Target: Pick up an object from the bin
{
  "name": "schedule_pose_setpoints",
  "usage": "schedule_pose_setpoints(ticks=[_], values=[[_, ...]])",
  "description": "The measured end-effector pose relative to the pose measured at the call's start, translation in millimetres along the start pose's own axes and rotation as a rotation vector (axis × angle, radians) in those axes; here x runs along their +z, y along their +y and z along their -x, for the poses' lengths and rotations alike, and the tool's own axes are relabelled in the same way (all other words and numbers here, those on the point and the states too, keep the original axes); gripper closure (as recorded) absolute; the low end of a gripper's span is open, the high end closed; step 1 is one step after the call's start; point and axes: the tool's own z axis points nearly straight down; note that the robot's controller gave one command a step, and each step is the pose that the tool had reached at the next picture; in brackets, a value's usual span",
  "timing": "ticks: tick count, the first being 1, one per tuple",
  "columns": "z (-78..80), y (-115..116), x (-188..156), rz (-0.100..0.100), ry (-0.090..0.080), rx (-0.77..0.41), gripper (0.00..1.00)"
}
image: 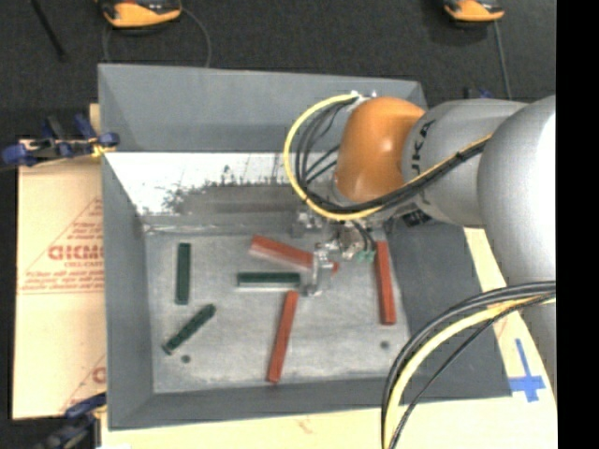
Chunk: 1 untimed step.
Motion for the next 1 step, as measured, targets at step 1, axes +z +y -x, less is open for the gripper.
schedule_pose_setpoints(ticks=[1], values=[[0.3, 0.8, -4.6, 0.001, -0.003, 0.0, 1.0]])
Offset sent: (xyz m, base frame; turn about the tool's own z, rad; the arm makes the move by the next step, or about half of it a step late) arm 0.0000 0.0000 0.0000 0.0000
